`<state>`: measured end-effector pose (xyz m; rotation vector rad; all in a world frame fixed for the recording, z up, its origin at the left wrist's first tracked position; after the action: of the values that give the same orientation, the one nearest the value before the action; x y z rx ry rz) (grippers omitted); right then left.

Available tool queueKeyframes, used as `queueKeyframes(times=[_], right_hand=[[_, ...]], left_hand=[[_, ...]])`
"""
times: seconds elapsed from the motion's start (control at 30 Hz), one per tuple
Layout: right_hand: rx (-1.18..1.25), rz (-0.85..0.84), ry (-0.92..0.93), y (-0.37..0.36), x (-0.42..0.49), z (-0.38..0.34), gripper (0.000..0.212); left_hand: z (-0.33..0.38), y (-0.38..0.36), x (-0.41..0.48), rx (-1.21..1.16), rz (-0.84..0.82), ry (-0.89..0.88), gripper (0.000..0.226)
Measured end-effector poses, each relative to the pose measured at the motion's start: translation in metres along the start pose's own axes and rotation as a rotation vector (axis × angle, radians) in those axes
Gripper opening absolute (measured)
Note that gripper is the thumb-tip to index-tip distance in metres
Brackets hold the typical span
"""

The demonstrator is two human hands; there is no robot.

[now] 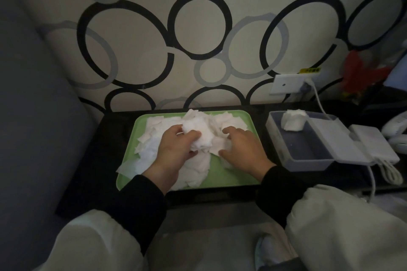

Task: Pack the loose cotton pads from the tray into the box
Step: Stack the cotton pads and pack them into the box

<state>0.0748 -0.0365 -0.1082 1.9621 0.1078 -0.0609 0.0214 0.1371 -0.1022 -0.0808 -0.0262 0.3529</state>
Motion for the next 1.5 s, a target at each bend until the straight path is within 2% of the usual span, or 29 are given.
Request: queueKeyframes(times=[0.07, 0.13, 0.23, 0.33, 0.4, 0.5, 0.6, 0.73, 1.17, 1.33, 1.5], right_hand=[[0.063, -0.021, -0.02, 0.002, 0.002, 0.002, 0.055], [0.163, -0.053, -0.021, 0.007, 0.003, 0.002, 0.037], [0.499, -0.112, -0.042, 0.021, -0.001, 0.0, 0.01], [0.874, -0.189, -0.104, 0.034, -0.007, 0.002, 0.008], [1.02, -0.284, -0.064, 0.039, -0.013, -0.003, 0.011], [1.125, -0.431, 0.011, 0.038, -0.023, -0.017, 0.021], [1.204, -0.461, -0.038, 0.033, -0.025, -0.02, 0.019], [1.132, -0.389, -0.114, 0.026, -0.021, -0.015, 0.014], [1.037, -0.214, -0.084, 0.033, -0.018, -0.009, 0.013], [0.908, -0.151, -0.047, 0.033, -0.015, -0.007, 0.017], [0.868, -0.119, -0.061, 0.033, -0.014, -0.004, 0.035]], left_hand=[[0.0, 0.0, -0.001, 0.008, -0.009, -0.006, 0.027], [0.001, 0.002, 0.0, 0.015, -0.007, -0.011, 0.027], [0.001, 0.007, 0.002, 0.009, 0.014, -0.008, 0.028], [0.001, 0.008, 0.002, -0.012, 0.027, -0.015, 0.028], [0.001, 0.004, 0.001, -0.018, -0.003, -0.019, 0.028], [0.002, -0.007, -0.005, -0.048, -0.079, -0.019, 0.027], [0.005, -0.018, -0.009, -0.065, -0.129, -0.026, 0.031], [0.007, -0.027, -0.012, -0.119, -0.137, -0.017, 0.034], [0.007, -0.036, -0.014, -0.171, -0.151, 0.011, 0.027], [0.002, -0.034, -0.011, -0.127, -0.155, 0.035, 0.025], [0.007, -0.033, -0.012, -0.183, -0.116, 0.075, 0.02]])
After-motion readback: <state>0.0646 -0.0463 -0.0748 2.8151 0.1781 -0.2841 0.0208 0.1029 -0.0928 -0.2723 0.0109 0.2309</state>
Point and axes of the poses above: each hand's wrist, its own x-axis towards the middle knuckle, its own y-axis out of the back of the hand, z = x × y, the point moved 8 cm from there along x, towards the middle knuckle, and after that the axes turned 14 degrees about -y, right-handed, at the moved point
